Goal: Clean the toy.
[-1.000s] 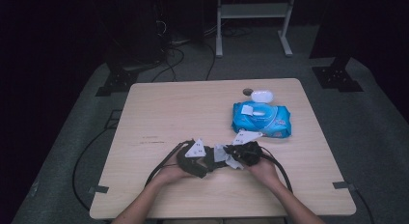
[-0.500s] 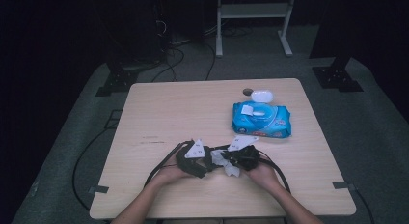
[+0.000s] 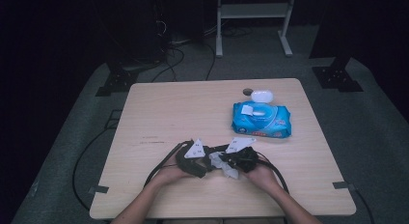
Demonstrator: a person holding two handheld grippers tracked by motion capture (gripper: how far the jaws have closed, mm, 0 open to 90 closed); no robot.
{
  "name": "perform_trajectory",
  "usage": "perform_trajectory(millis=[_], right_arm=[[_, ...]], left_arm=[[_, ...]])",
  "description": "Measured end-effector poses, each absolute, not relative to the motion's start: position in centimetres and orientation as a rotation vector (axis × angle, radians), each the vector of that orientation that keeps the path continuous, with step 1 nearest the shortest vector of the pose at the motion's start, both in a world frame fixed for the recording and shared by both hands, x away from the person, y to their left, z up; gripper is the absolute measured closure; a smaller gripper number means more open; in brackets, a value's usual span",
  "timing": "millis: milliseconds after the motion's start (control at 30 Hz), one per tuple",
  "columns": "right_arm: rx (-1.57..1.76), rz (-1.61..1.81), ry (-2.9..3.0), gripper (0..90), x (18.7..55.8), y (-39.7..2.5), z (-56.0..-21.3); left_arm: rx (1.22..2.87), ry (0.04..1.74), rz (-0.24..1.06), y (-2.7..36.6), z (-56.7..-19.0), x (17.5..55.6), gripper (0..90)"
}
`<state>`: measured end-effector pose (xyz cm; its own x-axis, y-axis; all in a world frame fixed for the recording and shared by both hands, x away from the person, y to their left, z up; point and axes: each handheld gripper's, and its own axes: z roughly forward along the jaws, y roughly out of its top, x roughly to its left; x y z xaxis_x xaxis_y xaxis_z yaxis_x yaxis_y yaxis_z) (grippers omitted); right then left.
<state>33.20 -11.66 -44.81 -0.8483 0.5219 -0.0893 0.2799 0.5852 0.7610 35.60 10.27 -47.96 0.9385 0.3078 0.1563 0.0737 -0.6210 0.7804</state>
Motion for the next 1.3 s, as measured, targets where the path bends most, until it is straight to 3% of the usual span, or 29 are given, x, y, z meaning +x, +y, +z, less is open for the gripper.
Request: perform_trajectory(millis=[133,367,633,833,1167,1300], right_arm=[[0.682,1.157,2.521,87.4,33.4,-12.1,-44.8],[0.587,1.19,2.573,87.4,33.8,-7.9,-45.0],[0.712,1.155,2.476,87.4,35.9,-9.8,-44.5],[0.628,1.186,2.513,87.4,35.1,-7.9,-44.9],[0.781,1.133,2.435,87.4,36.2,-12.9,-44.4],[0.721,1.168,2.487,87.4,35.0,-12.6,-44.7]], left_arm=[[2.231,0.277,0.341,10.1,-47.9,35.5,23.8],[2.235,0.263,0.346,9.8,-47.9,35.4,23.9],[2.232,0.25,0.347,9.7,-47.9,35.4,23.9],[2.242,0.236,0.344,9.6,-48.0,35.2,23.9],[2.241,0.223,0.353,9.8,-48.0,35.4,23.9],[2.251,0.223,0.354,9.8,-48.0,35.4,23.9]])
